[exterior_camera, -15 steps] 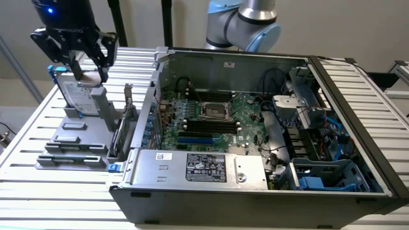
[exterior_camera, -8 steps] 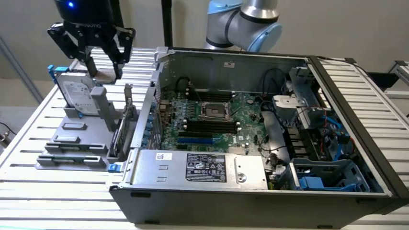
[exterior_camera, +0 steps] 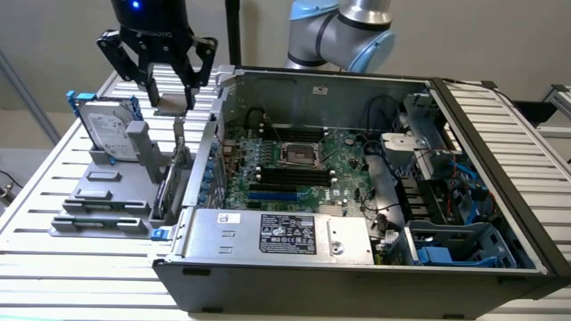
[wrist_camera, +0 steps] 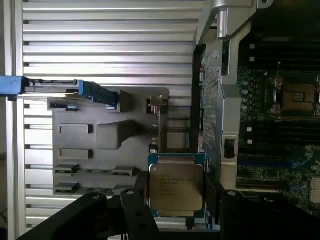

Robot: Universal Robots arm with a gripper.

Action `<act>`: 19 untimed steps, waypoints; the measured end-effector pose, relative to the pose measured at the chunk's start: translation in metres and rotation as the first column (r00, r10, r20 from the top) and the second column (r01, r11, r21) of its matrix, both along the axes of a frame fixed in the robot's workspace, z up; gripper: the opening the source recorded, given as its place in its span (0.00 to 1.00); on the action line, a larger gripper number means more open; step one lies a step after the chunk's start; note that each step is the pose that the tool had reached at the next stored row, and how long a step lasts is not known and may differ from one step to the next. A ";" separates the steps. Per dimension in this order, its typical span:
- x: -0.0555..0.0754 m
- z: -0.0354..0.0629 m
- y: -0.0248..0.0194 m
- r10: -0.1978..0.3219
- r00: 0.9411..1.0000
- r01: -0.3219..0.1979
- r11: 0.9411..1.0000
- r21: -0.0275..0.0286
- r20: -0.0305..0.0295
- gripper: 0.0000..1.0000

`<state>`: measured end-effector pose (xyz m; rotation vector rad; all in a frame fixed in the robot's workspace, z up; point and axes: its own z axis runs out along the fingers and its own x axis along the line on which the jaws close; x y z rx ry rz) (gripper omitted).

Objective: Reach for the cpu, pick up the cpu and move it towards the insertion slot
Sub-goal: 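Pick up the cpu and move it towards the insertion slot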

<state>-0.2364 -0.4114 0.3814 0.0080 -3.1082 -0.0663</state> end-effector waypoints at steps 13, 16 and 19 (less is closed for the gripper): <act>0.059 0.0000 0.0005 0.000 1.000 0.000 1.000 0.003 0.000 0.55; 0.073 -0.0002 0.0016 0.000 1.000 0.000 1.000 0.003 0.000 0.55; 0.086 -0.0012 0.0042 0.000 1.000 0.000 1.000 0.003 0.000 0.55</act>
